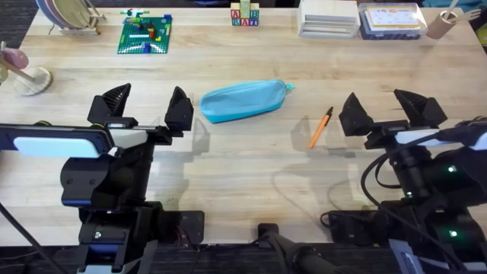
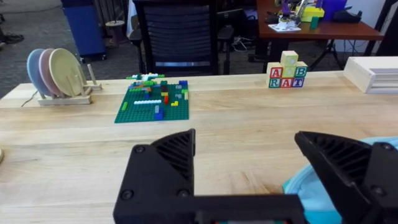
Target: Unzip the bag, pick up the pens from the table one at a time and place them inside, then zip the bag closed.
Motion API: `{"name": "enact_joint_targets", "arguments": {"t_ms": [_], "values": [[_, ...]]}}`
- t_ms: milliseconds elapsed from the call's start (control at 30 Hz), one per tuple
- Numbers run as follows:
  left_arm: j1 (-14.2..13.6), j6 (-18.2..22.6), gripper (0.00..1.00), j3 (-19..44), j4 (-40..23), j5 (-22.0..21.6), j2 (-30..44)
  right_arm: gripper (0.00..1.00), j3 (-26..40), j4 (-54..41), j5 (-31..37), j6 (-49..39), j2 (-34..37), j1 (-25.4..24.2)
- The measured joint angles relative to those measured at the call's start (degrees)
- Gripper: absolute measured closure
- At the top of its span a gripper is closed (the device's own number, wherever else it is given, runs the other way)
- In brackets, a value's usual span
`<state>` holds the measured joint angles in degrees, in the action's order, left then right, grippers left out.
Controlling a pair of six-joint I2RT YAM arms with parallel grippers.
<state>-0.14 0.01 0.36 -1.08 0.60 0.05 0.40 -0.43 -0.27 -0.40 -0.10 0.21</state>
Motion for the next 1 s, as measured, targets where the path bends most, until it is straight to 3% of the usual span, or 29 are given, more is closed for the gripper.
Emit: {"name": "enact_joint_targets", "arguments": {"t_ms": [900, 1000], "values": [[0.00, 0.00, 0.007, 0.02, -0.90, 0.00, -0.02, 0.004, 0.00, 0.44, -1.57, 0.00, 0.00, 0.00], [0.00, 0.00, 0.007, 0.72, -3.56, 0.00, 0.00, 0.005, 0.19, 0.19, -1.96, 0.00, 0.00, 0.00]]}}
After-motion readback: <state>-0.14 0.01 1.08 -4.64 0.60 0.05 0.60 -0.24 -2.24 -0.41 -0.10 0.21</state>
